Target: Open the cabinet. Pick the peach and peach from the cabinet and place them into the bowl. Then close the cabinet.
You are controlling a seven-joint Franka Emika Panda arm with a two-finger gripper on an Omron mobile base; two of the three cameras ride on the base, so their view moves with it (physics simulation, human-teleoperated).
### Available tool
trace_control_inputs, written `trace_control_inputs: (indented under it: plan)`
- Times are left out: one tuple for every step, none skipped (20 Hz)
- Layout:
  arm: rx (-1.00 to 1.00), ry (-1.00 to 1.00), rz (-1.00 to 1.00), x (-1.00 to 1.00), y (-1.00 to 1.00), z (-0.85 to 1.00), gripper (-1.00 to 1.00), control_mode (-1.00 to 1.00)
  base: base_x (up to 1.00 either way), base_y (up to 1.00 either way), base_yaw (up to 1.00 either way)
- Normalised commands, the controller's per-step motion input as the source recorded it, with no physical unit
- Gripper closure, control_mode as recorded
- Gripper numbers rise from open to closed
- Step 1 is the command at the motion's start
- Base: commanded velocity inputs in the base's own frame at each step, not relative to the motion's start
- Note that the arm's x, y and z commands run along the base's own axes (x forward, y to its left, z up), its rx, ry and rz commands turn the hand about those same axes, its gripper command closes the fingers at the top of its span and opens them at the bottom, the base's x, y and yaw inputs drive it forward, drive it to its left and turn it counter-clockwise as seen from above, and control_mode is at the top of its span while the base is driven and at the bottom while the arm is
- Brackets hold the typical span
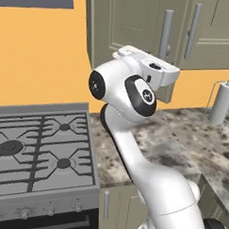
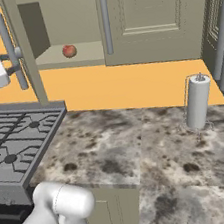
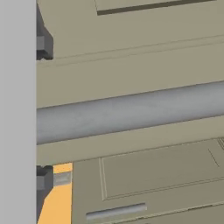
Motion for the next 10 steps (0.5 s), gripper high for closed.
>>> trace_control_inputs:
  plan:
    - [-0.02, 0.00, 0.00, -0.37, 0.31, 0.11, -1.00, -1.00, 0.00, 0.00, 0.00]
    - [0.00, 0.00, 0.00, -0.39, 0.26, 0.10, -1.00, -1.00, 0.00, 0.00, 0.00]
    - [0.00, 0.00, -0.01, -0.53, 0.09, 0.11, -1.00, -1.00, 0.00, 0.00, 0.00]
    - [0.00, 0.01, 0.00, -0.59, 0.00, 0.02, -1.00, -1.00, 0.00, 0.00, 0.00]
    - [0.07, 0.02, 0.00, -0.70, -0.26, 0.00, -1.00, -1.00, 0.00, 0.00, 0.00]
    - [0.11, 0.00, 0.00, -0.74, -0.48, 0.00, -1.00, -1.00, 0.00, 0.00, 0.00]
    - [0.18, 0.00, 0.00, -0.79, -0.65, 0.00, -1.00, -1.00, 0.00, 0.00, 0.00]
    - [0.23, 0.00, 0.00, -0.79, -0.76, 0.00, -1.00, -1.00, 0.00, 0.00, 0.00]
    - [0.26, 0.00, 0.00, -0.79, -0.83, 0.00, -1.00, -1.00, 0.00, 0.00, 0.00]
    - [0.26, 0.00, 0.02, -0.78, -0.84, 0.00, -1.00, -1.00, 0.00, 0.00, 0.00]
